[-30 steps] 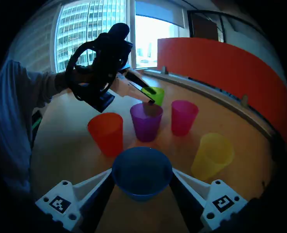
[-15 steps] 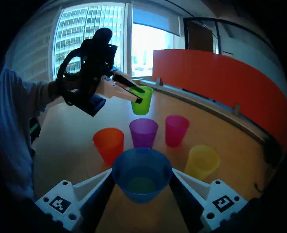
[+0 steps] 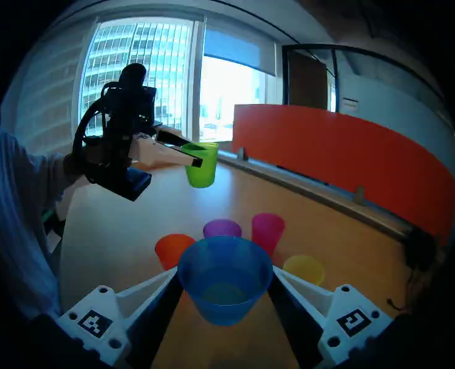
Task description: Pour water
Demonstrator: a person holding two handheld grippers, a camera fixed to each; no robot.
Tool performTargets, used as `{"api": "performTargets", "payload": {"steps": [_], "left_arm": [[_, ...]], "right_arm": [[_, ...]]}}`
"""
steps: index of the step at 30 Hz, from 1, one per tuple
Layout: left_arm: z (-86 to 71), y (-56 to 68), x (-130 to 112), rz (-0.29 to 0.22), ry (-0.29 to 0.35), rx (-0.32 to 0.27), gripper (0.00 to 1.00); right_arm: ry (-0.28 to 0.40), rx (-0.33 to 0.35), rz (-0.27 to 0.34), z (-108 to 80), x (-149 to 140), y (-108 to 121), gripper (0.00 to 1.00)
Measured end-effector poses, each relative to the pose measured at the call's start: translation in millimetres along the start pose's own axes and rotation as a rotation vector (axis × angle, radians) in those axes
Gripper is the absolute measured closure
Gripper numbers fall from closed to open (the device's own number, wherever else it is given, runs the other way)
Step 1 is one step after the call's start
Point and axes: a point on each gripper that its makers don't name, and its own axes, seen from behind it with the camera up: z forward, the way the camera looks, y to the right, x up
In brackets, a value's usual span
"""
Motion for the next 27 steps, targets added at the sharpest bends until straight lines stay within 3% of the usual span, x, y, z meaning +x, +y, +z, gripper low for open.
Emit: {"api": "performTargets", "payload": {"steps": [14, 27], "left_arm": [[-45.8, 16.9, 32, -0.037, 0.131, 0.014, 0.13], [-70.2, 39.4, 32, -0.059, 0.167, -0.020, 0.13]], "right_arm": [[0.082, -0.018, -0.019, -18.1, 40, -10, 0.09], [0.134, -0.031, -0.029, -21.9, 63, -17, 0.09]]}}
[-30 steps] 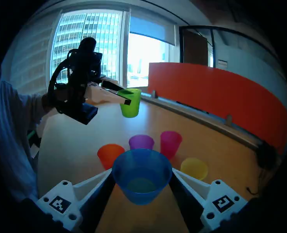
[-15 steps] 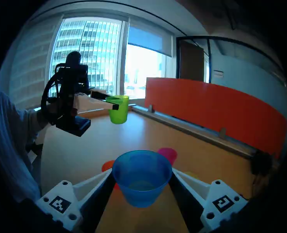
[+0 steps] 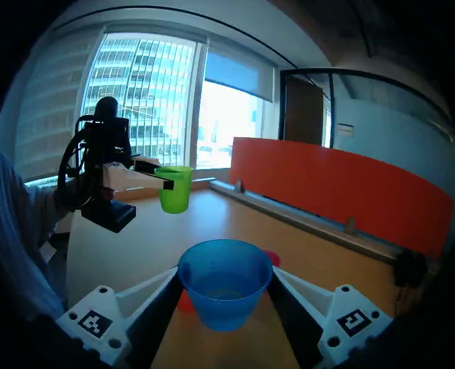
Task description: Pour water
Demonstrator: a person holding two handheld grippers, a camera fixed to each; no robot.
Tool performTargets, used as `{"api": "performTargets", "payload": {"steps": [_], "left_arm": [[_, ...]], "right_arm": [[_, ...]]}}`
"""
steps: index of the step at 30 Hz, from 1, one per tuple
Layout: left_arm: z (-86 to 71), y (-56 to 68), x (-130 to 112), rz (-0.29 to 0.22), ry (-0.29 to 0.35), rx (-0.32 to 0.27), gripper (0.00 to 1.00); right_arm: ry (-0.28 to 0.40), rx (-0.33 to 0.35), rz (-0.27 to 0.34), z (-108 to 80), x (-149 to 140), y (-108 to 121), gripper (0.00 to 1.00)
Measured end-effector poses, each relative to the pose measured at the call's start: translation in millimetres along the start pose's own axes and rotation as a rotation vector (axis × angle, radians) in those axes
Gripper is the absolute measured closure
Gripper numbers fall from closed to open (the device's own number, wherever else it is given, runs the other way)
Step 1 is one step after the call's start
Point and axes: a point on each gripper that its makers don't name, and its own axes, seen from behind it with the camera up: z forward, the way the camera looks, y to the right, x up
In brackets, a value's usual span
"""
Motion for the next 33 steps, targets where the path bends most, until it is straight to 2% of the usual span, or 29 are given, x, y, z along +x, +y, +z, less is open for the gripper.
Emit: {"api": "performTargets", "payload": {"steps": [20, 26, 33], "left_arm": [[-6.6, 32.7, -20, -0.002, -0.002, -0.064, 0.13], [-8.6, 41.9, -23, 0.007, -0.003, -0.084, 0.13], [-10.6, 54.0, -28, 0.045, -0.006, -0.103, 0.12]], "right_arm": [[0.085, -0.012, 0.009, 4.4, 31, 7, 0.09], [0.091, -0.005, -0.020, 5.4, 38, 6, 0.09], [0.096, -0.003, -0.088, 6.5, 54, 8, 0.09]]}}
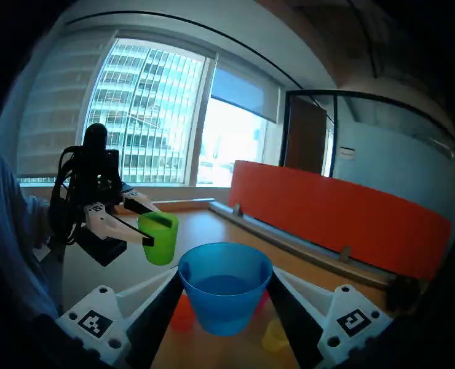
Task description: Pour water
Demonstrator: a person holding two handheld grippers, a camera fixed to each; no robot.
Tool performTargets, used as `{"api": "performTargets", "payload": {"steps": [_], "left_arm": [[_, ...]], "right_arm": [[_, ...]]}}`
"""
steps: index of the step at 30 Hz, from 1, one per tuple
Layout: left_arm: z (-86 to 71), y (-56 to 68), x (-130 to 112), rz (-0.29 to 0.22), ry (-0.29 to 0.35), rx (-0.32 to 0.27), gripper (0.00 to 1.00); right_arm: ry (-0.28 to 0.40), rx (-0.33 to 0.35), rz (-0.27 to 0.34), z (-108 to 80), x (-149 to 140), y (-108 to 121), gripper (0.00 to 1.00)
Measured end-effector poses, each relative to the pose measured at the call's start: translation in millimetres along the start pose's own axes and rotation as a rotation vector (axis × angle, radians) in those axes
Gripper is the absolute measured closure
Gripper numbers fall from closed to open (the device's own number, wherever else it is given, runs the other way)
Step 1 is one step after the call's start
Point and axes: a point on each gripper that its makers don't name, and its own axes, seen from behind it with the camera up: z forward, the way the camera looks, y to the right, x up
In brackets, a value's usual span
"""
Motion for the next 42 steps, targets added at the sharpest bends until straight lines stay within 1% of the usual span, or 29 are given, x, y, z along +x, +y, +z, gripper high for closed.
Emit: {"api": "performTargets", "payload": {"steps": [8, 13, 23, 38, 42], "left_arm": [[2.1, 12.1, 0, 0.004, 0.009, -0.008, 0.13], [1.5, 20.4, 2, 0.002, 0.011, -0.024, 0.13], [2.6, 34.4, 4, -0.002, 0.019, -0.051, 0.13], [6.6, 49.7, 2, -0.009, 0.020, -0.084, 0.13], [7.8, 53.3, 3, -0.013, 0.022, -0.094, 0.13]], "right_arm": [[0.011, 0.013, -0.073, 5.6, 21, 2, 0.09], [0.015, 0.014, -0.124, 9.7, 31, 5, 0.09], [0.032, -0.003, -0.275, 18.5, 58, 9, 0.09], [0.052, -0.020, -0.490, 34.2, 96, 16, 0.09], [0.050, -0.028, -0.544, 38.0, 101, 17, 0.09]]}}
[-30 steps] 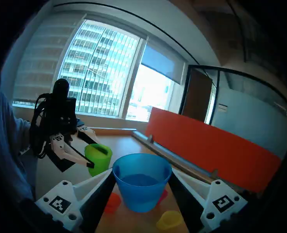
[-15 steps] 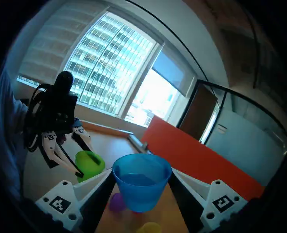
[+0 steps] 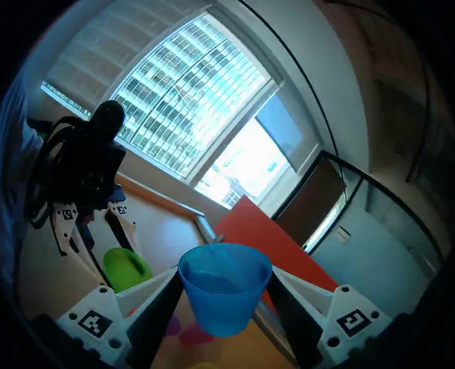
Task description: Pour water
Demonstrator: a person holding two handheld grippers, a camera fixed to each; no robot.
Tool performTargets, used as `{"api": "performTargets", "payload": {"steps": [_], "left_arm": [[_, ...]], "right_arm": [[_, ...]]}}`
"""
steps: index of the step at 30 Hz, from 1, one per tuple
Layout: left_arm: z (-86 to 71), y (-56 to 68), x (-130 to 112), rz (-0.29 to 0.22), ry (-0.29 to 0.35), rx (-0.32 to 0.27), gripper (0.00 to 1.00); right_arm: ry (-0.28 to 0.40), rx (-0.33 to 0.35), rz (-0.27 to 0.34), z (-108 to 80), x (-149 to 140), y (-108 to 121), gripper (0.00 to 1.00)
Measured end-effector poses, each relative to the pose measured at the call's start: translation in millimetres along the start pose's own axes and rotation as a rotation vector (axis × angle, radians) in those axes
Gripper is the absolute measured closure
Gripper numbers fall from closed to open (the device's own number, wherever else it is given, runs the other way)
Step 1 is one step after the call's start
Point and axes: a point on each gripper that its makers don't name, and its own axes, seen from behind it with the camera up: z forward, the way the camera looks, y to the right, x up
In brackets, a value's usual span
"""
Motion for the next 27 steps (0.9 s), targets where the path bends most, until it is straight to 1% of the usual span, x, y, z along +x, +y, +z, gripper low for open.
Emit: {"api": "performTargets", "payload": {"steps": [11, 17, 27], "left_arm": [[5.7, 9.9, 0, -0.006, 0.000, -0.026, 0.13], [8.2, 16.6, 2, 0.000, 0.001, -0.043, 0.13], [12.3, 21.2, 7, 0.004, 0.006, -0.059, 0.13]], "right_arm": [[-0.008, -0.025, -0.141, 11.3, 7, 10, 0.09], [-0.012, -0.035, -0.199, 17.9, 8, 17, 0.09], [-0.026, -0.051, -0.298, 21.6, 8, 26, 0.09]]}}
